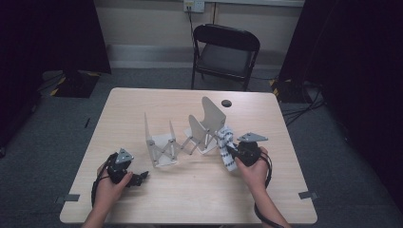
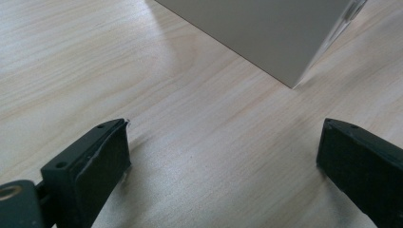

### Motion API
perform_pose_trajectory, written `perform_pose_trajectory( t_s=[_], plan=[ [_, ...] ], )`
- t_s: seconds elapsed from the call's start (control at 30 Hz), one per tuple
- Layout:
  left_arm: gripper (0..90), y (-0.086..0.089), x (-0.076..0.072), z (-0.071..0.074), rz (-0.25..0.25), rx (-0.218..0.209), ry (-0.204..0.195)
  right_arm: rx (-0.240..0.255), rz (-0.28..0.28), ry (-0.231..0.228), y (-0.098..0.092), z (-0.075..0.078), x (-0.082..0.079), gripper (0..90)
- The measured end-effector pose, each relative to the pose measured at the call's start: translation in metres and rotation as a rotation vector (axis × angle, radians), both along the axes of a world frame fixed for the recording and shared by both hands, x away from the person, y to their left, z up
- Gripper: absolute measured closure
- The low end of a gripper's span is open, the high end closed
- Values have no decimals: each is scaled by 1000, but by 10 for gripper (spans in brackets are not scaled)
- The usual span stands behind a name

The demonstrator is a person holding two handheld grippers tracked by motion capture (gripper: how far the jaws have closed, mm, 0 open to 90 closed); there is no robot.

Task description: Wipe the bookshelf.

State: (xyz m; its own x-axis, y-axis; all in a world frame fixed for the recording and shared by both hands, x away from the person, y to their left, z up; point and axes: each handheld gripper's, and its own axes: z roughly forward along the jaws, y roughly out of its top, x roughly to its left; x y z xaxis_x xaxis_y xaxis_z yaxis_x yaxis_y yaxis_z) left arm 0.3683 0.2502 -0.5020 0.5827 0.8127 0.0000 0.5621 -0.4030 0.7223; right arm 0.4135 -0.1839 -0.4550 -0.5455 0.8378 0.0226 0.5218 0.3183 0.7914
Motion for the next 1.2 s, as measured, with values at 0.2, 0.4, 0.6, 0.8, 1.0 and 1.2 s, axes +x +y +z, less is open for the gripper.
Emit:
perform_pose_trajectory(
  t_s=[0.2,0.4,0.6,0.8,1.0,1.2],
  plan=[
    [33,0,0,0,0,0,0,-55,37,42,12,-22,0,766],
    [33,0,0,0,0,0,0,-90,58,66,7,-32,-6,765],
    [33,0,0,0,0,0,0,-44,51,61,-6,-23,-18,765],
    [33,0,0,0,0,1,0,7,33,-7,-17,5,-24,765],
    [33,0,0,0,0,1,0,64,26,-104,-20,45,-24,765],
    [33,0,0,0,0,1,0,57,51,-129,-1,57,-17,765]
  ],
)
